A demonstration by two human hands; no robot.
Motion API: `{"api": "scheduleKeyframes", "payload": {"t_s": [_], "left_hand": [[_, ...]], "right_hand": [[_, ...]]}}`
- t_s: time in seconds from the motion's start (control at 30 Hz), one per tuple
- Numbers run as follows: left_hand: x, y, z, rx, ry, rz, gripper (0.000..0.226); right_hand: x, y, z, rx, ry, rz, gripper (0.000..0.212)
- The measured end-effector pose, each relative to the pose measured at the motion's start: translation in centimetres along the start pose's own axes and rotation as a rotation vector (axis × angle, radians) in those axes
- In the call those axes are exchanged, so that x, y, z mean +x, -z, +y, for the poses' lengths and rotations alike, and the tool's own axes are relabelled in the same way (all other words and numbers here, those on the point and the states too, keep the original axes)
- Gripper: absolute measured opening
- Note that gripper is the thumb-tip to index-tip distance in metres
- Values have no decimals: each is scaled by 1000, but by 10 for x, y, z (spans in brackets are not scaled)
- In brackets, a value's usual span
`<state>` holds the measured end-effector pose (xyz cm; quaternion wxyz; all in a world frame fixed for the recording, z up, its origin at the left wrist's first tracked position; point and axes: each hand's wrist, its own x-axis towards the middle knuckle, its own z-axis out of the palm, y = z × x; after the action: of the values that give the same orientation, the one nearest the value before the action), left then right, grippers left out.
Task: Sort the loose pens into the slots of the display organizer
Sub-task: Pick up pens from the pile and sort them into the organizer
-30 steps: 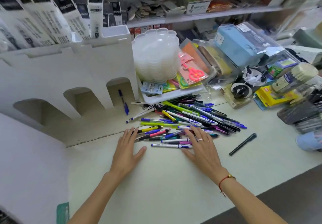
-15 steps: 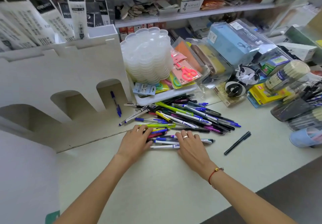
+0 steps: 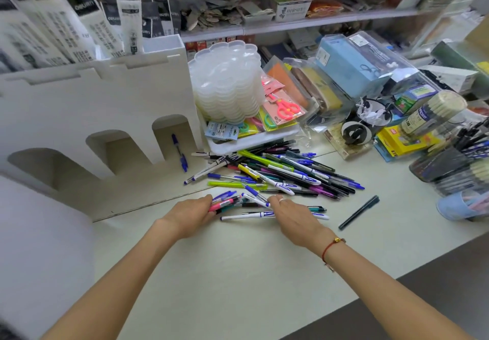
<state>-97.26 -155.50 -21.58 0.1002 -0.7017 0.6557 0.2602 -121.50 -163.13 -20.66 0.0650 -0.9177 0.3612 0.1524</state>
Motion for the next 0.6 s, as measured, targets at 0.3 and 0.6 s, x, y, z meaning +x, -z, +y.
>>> {"api": "scheduleKeyframes", "payload": {"t_s": [0.3, 0.6], "left_hand": [[-49, -12, 5, -1382, 365, 32, 21], [-81, -37, 28, -2017, 444, -175, 15]], "right_hand": [[1, 28, -2, 982, -240, -397, 13], [4, 22, -36, 1620, -429, -590, 21]]}}
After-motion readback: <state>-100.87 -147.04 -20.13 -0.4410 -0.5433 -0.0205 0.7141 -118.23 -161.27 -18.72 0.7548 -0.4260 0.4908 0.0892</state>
